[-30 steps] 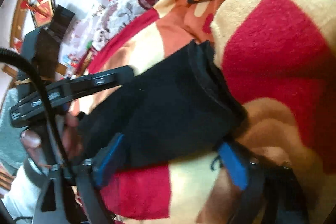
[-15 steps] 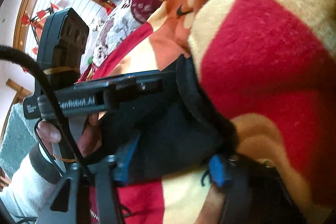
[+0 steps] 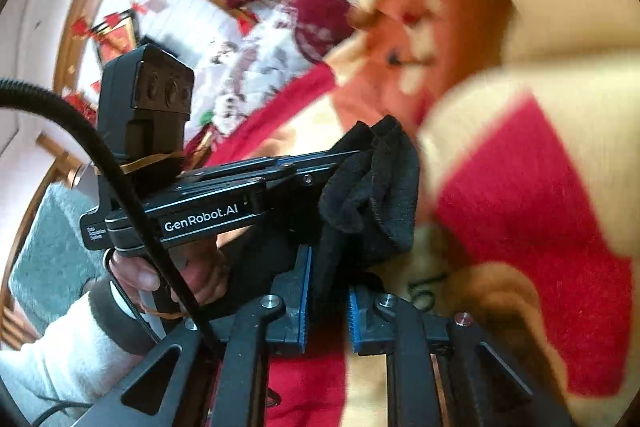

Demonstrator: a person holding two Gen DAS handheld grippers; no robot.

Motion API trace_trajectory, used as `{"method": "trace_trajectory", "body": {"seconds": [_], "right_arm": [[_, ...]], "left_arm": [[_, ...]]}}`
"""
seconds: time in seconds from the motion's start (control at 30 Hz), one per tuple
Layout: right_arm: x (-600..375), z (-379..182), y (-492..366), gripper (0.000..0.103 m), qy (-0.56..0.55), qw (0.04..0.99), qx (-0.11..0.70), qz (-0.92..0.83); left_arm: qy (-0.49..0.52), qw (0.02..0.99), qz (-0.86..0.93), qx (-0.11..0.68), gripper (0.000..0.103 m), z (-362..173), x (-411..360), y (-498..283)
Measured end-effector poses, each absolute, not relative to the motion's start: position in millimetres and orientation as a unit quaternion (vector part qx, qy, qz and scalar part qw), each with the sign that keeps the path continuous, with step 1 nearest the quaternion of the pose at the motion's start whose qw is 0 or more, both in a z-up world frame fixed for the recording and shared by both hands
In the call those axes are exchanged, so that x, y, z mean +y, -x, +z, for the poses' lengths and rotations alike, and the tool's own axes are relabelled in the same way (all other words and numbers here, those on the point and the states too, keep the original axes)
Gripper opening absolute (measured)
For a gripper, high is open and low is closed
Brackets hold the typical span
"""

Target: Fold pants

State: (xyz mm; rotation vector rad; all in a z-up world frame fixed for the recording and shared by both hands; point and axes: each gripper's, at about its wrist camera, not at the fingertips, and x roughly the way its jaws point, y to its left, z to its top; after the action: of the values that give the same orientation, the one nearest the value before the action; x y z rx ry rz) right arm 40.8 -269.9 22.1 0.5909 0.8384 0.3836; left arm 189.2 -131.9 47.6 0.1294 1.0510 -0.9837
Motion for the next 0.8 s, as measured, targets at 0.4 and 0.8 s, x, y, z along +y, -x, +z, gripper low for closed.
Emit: {"method": "trace_trajectory", "body": {"seconds": [0.4,0.8], "right_arm": [[-153,113,-33,0.014,-0.102,0.864,0.359,0.338],[-7,16,-71,0.028,-0.015,0.745,0.518,0.419]], "left_arm": [[0.075,0.821,-0.389,0.411,0.009,124,20,-144],[0.195,0.850,-0.161,0.462,0.009,64,185,-72]]}}
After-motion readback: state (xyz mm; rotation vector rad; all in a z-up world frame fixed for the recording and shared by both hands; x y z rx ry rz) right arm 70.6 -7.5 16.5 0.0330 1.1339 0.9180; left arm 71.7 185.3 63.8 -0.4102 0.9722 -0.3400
